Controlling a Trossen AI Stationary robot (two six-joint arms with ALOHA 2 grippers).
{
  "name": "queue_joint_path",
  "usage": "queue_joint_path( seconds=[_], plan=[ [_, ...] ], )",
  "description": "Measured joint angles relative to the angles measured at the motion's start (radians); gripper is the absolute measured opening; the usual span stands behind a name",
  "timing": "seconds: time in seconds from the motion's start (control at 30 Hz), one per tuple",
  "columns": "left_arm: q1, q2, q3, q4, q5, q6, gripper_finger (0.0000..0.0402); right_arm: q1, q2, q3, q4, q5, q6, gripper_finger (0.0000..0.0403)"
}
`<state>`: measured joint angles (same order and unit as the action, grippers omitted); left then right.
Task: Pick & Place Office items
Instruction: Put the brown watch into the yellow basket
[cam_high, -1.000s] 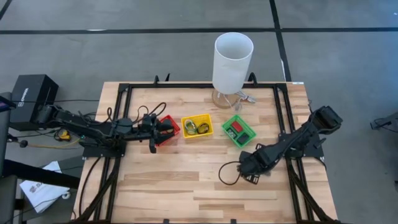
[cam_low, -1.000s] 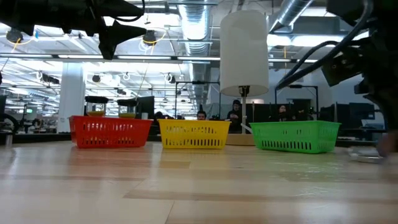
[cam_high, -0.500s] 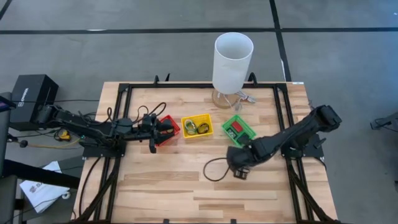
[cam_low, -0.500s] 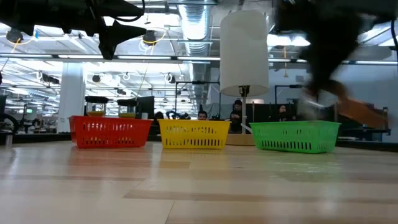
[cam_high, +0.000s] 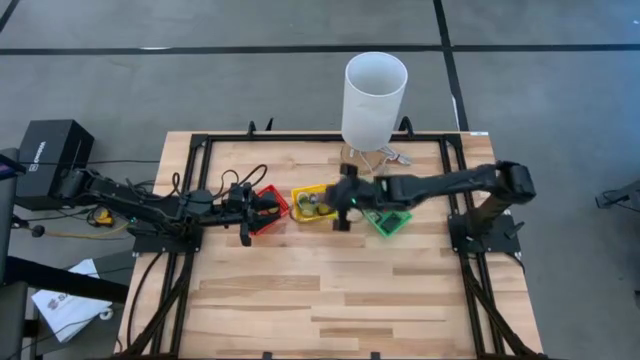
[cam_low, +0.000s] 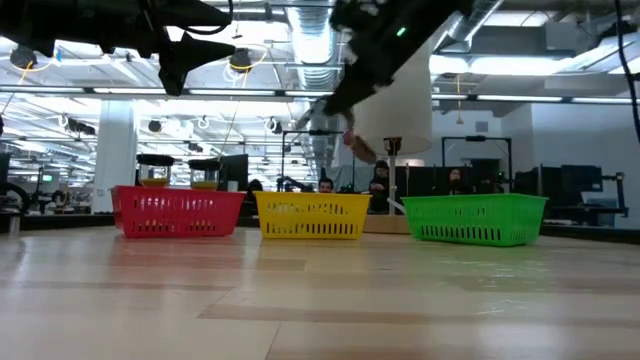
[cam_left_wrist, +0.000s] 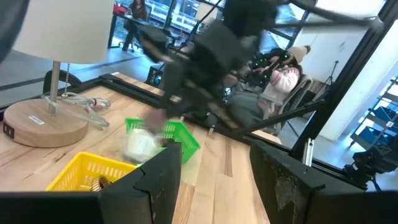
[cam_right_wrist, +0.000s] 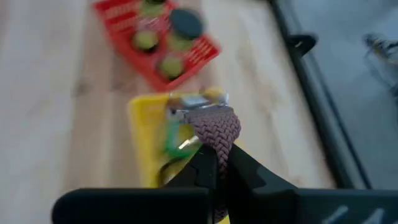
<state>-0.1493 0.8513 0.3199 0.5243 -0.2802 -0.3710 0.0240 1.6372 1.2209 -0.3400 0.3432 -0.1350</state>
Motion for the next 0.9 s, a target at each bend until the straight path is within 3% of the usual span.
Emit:
queue_joint_path(
  seconds=[0.23, 0.47, 0.9],
  plan=[
    [0.0, 0.0, 0.0, 0.001, 0.0, 0.0, 0.0186, -0.115, 0.162, 0.0, 0.233, -0.058, -0.12, 0.0005],
    [0.0, 0.0, 0.0, 0.0, 0.0, 0.0, 0.0186, -0.123, 0.271, 0.008, 0.264, -0.059, -0.195, 0.0015],
    [-0.001, 0.0, 0.0, 0.0, 0.0, -0.008, 0.0186, -0.123, 0.278, 0.144, 0.053, -0.059, -0.118, 0.0098]
  ],
)
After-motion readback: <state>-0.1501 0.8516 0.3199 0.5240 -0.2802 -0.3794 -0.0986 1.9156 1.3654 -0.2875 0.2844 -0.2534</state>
